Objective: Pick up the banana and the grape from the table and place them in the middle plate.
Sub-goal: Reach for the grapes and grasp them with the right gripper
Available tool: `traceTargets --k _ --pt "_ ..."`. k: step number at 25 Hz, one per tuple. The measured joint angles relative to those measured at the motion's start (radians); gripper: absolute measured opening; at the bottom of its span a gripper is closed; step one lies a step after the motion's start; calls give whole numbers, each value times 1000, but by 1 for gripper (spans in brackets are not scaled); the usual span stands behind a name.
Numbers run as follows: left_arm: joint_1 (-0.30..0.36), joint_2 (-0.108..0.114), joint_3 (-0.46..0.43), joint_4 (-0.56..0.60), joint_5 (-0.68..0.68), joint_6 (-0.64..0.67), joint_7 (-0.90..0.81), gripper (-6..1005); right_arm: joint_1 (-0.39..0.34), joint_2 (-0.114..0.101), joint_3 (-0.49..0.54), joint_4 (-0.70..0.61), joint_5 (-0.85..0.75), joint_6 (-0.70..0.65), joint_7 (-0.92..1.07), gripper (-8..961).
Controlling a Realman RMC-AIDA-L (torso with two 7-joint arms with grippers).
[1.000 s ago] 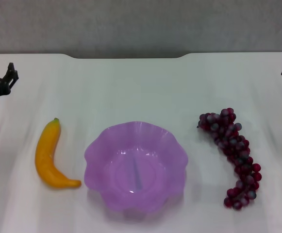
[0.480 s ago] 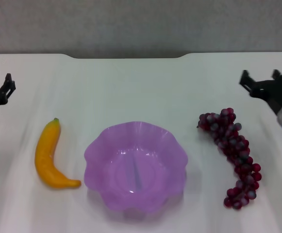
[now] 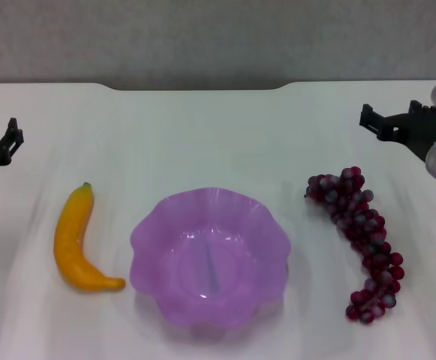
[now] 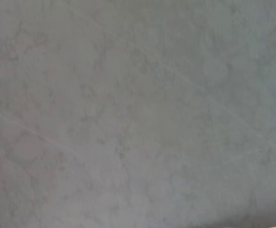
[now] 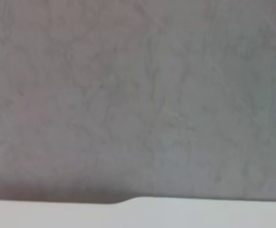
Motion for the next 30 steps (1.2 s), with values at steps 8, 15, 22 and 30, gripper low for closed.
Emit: traceTargets --k 8,15,22,30 --pt "-6 0 0 0 0 -1 0 878 25 -2 131 -11 -2 226 -95 889" --pt "-7 -1 0 1 0 -1 0 878 58 -1 200 -19 -104 412 -99 889" --pt "-7 -2 0 2 0 -1 0 877 61 2 200 -23 -129 486 -93 888" --pt "-7 -2 0 5 0 -1 0 877 51 9 179 -14 -120 472 -93 888"
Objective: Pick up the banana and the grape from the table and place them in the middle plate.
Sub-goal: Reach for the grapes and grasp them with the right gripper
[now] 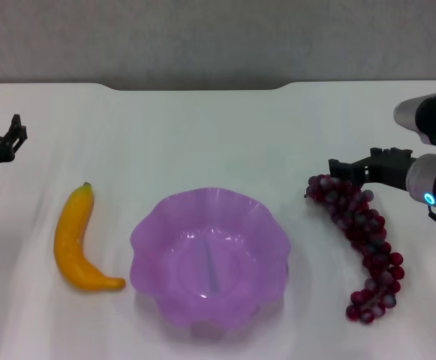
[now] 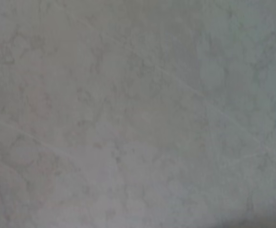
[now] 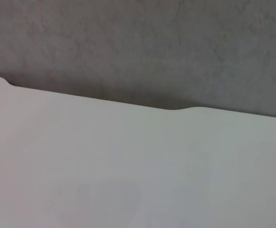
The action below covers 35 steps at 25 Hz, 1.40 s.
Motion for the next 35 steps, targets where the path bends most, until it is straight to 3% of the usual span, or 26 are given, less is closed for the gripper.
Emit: traceTargets --k 15,27,35 --pt "-2 -1 0 -1 2 0 0 878 -4 0 -18 70 5 -3 14 887" --pt "-10 -3 0 -3 3 0 0 877 -2 3 -153 101 61 -50 28 886" --pt "-7 -2 0 -3 3 0 0 878 -2 3 -156 120 65 -51 28 886"
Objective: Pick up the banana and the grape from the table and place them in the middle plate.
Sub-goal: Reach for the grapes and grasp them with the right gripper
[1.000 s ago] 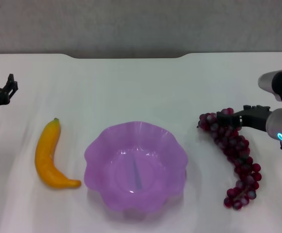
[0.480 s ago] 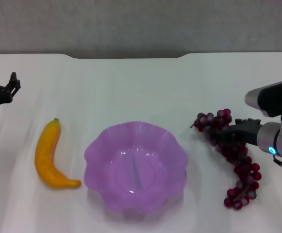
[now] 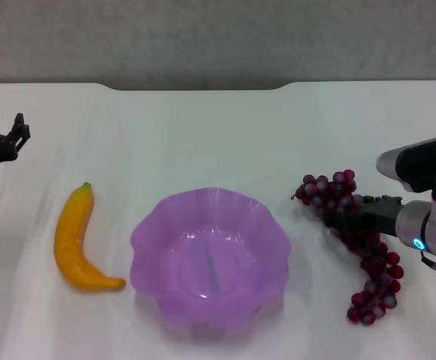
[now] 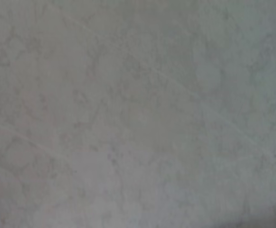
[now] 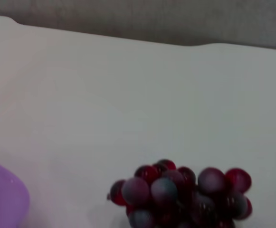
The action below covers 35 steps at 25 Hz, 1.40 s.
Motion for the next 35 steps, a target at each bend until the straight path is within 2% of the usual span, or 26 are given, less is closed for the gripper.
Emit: traceTargets --k 15,35 --pt "-3 -3 5 6 0 0 0 877 14 -1 -11 59 0 -25 0 885" --pt "-6 -5 17 11 0 0 -7 878 28 2 -23 76 1 -46 0 884"
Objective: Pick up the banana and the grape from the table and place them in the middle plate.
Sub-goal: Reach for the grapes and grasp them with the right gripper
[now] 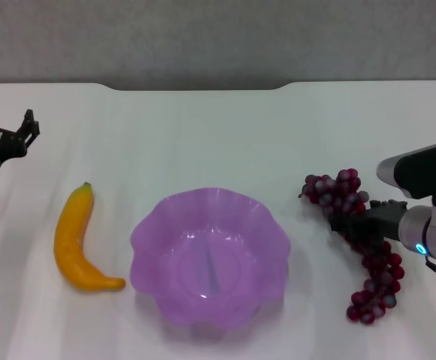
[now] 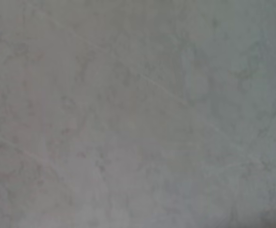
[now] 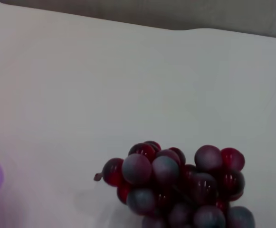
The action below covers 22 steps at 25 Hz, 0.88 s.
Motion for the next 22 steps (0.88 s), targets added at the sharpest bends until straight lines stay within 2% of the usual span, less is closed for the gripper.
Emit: traceTargets --k 22 --pt "0 -3 44 10 -2 -2 -4 878 0 2 -40 12 2 -10 11 882"
